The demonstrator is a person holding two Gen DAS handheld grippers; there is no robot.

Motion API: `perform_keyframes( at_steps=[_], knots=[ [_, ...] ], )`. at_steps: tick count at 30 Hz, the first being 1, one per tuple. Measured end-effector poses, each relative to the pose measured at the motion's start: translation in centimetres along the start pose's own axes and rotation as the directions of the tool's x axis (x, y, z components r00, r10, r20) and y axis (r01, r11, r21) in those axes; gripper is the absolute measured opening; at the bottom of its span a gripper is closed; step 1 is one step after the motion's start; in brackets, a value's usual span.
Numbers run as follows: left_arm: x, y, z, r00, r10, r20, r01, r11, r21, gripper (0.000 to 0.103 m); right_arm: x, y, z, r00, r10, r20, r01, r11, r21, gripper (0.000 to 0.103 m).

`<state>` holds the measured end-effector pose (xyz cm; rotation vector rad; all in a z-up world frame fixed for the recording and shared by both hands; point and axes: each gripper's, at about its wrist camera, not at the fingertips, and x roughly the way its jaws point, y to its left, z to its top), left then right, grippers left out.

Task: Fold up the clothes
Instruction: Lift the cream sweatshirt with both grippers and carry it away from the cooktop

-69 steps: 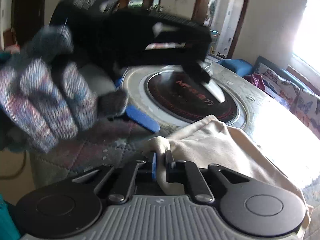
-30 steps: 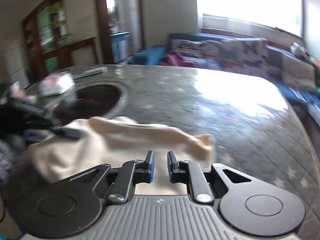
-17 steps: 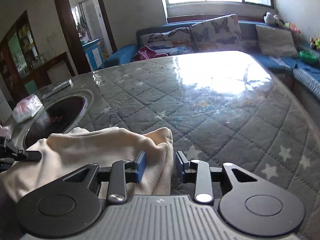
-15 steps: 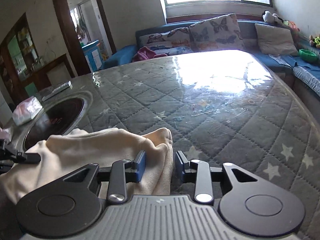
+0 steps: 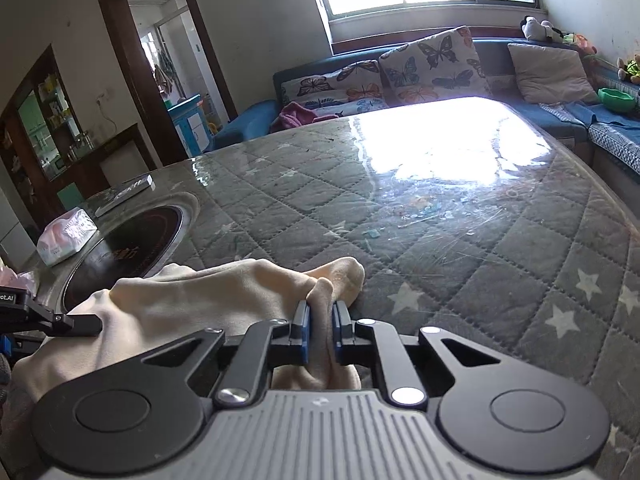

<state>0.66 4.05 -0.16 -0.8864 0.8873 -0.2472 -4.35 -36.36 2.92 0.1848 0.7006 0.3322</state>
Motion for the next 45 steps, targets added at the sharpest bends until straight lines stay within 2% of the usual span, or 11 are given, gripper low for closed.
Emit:
perform_keyframes(
  at_steps=[14, 20, 26, 30, 35, 37, 39, 45],
  knots=[
    [1.3, -2.6, -1.1, 0.999, 0.037, -0.005, -0.036, 0.990, 0.137, 0.026, -3.5, -0.4, -1.0, 0.996, -0.058, 0.070, 0.055, 0.997, 0.045, 0.009],
    [2.7, -3.7, -1.6, 0.998, 0.060, -0.018, -0.056, 0.980, 0.190, 0.026, -3.7, -1.7, -1.8, 0.994, -0.102, 0.049, 0.099, 0.993, 0.057, 0.009],
    [3.1, -4.0, -1.4, 0.998, 0.058, -0.026, -0.052, 0.978, 0.203, 0.026, -3.4, -3.3, -2.8, 0.996, -0.073, 0.047, 0.066, 0.990, 0.127, 0.021],
    [3.2, -4.1, -1.4, 0.998, 0.065, -0.025, -0.058, 0.975, 0.214, 0.026, -3.4, -3.9, -3.1, 0.997, -0.050, 0.054, 0.042, 0.988, 0.151, 0.022],
    [3.3, -4.3, -1.5, 0.997, 0.074, -0.019, -0.068, 0.971, 0.227, 0.026, -3.4, -3.8, -3.4, 0.996, -0.066, 0.065, 0.057, 0.989, 0.137, 0.023],
    [3.4, -4.5, -1.6, 0.997, 0.081, -0.016, -0.075, 0.968, 0.239, 0.026, -3.2, -3.3, -3.5, 0.996, -0.063, 0.062, 0.056, 0.992, 0.114, 0.023],
    [3.5, -4.7, -1.8, 0.996, 0.087, -0.013, -0.081, 0.964, 0.254, 0.026, -3.0, -3.0, -3.4, 0.996, -0.062, 0.056, 0.057, 0.994, 0.094, 0.012],
    [3.3, -6.3, -1.9, 0.996, 0.091, 0.000, -0.086, 0.943, 0.321, 0.023, -4.0, -2.8, -3.0, 0.994, -0.062, 0.094, 0.052, 0.993, 0.108, 0.009]
  ],
)
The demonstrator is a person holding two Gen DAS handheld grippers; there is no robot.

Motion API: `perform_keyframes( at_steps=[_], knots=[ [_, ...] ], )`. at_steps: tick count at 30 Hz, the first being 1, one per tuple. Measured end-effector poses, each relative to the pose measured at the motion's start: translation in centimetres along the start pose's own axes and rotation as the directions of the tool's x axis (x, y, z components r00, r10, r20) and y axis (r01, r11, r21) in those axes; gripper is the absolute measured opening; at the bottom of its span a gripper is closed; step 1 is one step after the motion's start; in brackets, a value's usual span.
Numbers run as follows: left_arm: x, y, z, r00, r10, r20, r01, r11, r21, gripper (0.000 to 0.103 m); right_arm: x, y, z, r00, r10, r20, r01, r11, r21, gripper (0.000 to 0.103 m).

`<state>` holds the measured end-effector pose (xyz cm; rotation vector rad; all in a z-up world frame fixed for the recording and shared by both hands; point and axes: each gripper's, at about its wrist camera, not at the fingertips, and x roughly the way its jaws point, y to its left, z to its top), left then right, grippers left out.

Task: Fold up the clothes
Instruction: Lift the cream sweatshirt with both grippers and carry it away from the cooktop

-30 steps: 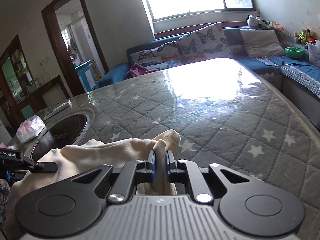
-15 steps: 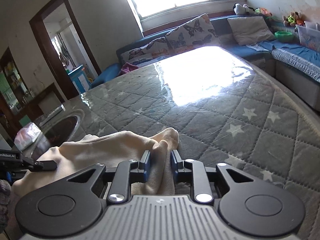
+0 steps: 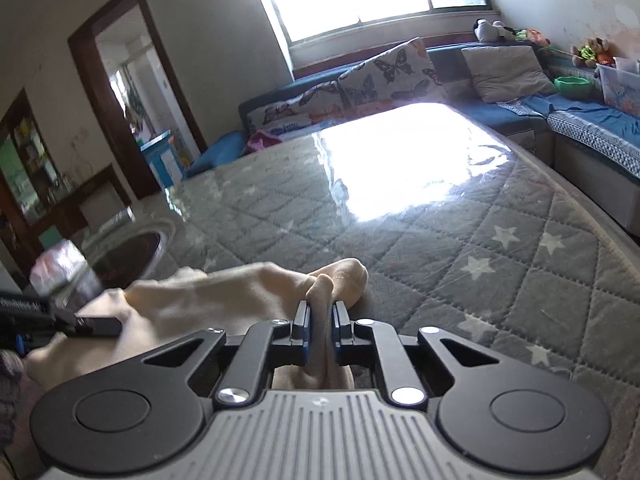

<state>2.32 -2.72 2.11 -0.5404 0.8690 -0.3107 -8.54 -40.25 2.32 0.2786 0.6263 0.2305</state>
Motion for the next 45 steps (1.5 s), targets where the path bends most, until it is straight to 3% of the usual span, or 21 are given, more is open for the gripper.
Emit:
perform_keyframes(
  at_steps=[7, 21, 45],
  knots=[
    [0.3, -3.3, 0.6, 1.000, -0.028, 0.010, 0.027, 0.996, 0.079, 0.022, -2.2, 0.4, 1.7, 0.998, -0.013, 0.068, 0.015, 1.000, -0.027, 0.009],
    [2.9, -10.6, 1.6, 0.997, -0.082, -0.011, 0.083, 0.974, 0.212, 0.021, -5.5, -1.3, 4.9, 0.978, -0.132, 0.164, 0.146, 0.987, -0.071, 0.009],
    [7.8, -16.8, 2.7, 0.996, -0.077, -0.048, 0.089, 0.939, 0.333, 0.021, -5.9, -4.5, 7.1, 0.950, -0.240, 0.202, 0.261, 0.962, -0.085, 0.009]
  ],
)
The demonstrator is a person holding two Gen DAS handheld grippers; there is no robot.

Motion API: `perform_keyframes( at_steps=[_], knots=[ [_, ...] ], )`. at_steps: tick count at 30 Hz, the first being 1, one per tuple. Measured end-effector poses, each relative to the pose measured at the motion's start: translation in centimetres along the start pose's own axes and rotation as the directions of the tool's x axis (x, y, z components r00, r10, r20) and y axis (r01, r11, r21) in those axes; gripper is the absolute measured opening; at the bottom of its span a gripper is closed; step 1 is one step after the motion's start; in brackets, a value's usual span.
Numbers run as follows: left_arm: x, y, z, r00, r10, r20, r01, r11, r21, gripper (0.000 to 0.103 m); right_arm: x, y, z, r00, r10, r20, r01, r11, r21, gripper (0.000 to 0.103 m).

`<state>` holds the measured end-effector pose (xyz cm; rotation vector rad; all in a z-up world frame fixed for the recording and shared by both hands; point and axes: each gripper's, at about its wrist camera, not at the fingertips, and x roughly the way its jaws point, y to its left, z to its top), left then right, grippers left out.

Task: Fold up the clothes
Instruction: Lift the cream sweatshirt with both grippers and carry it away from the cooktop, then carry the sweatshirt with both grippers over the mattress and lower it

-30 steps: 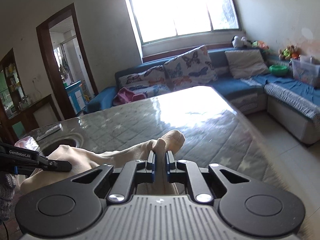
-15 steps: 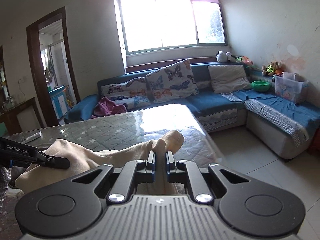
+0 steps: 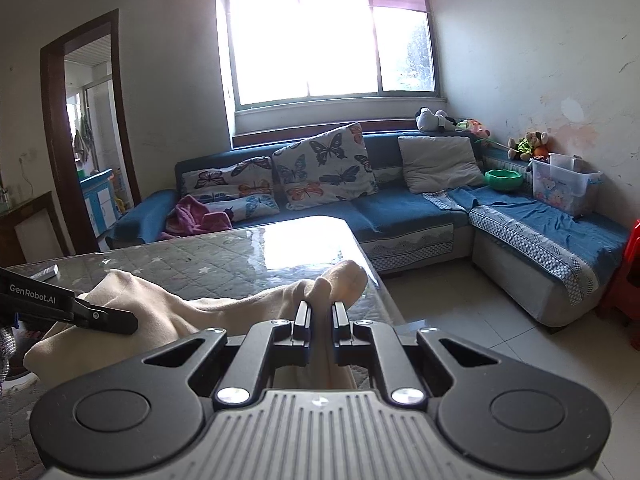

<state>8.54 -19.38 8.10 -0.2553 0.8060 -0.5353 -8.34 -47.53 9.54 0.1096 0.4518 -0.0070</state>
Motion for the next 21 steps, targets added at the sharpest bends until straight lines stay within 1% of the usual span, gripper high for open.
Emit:
perform_keyframes(
  at_steps=[6, 15, 21],
  knots=[
    [1.0, -0.4, 0.2, 1.000, 0.008, -0.021, -0.007, 1.000, 0.012, 0.021, 0.8, -0.6, -0.1, 1.000, -0.016, -0.017, 0.016, 1.000, -0.002, 0.009],
    [1.0, -1.0, 1.1, 1.000, 0.008, -0.012, -0.008, 1.000, 0.024, 0.021, 1.0, -0.5, 0.3, 1.000, -0.023, -0.009, 0.023, 1.000, -0.008, 0.009],
    [1.6, -0.9, 1.2, 0.999, 0.023, -0.024, -0.022, 0.999, 0.029, 0.021, 1.6, -0.7, 0.5, 1.000, -0.028, -0.014, 0.028, 0.999, -0.016, 0.009]
  ],
)
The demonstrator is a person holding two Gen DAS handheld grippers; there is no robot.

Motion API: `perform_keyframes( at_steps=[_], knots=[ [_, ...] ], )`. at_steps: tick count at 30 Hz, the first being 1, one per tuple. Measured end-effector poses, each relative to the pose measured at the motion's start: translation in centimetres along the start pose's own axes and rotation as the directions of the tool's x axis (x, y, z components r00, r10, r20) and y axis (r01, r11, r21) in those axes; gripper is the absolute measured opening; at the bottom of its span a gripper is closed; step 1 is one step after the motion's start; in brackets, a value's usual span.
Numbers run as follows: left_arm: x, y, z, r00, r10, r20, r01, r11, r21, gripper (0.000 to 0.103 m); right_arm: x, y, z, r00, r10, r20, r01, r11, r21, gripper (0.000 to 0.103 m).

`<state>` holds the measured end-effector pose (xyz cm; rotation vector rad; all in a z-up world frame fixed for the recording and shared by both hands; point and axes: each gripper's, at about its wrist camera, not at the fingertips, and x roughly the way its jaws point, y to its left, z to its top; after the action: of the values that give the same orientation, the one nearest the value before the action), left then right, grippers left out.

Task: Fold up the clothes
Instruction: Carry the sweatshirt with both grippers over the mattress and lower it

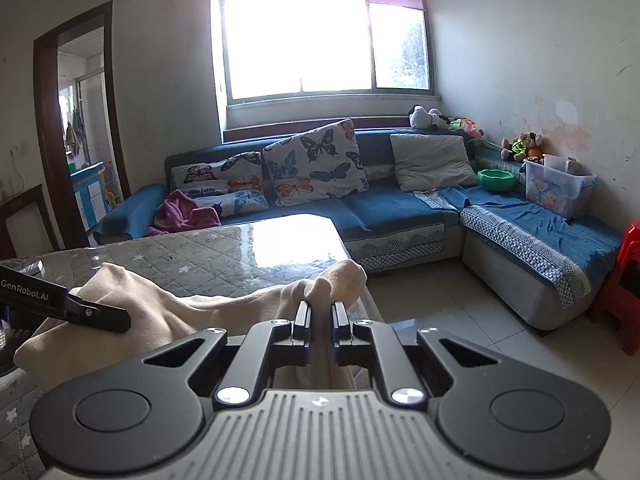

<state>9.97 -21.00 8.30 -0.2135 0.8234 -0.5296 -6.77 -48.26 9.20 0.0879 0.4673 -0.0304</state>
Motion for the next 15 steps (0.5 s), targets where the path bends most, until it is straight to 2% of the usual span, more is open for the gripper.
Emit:
perform_keyframes(
  at_steps=[15],
  knots=[
    [1.6, 0.6, -0.5, 0.999, 0.006, -0.051, -0.006, 1.000, 0.000, 0.021, 2.1, -0.6, -0.6, 0.998, -0.015, -0.055, 0.014, 1.000, -0.005, 0.009]
  ],
)
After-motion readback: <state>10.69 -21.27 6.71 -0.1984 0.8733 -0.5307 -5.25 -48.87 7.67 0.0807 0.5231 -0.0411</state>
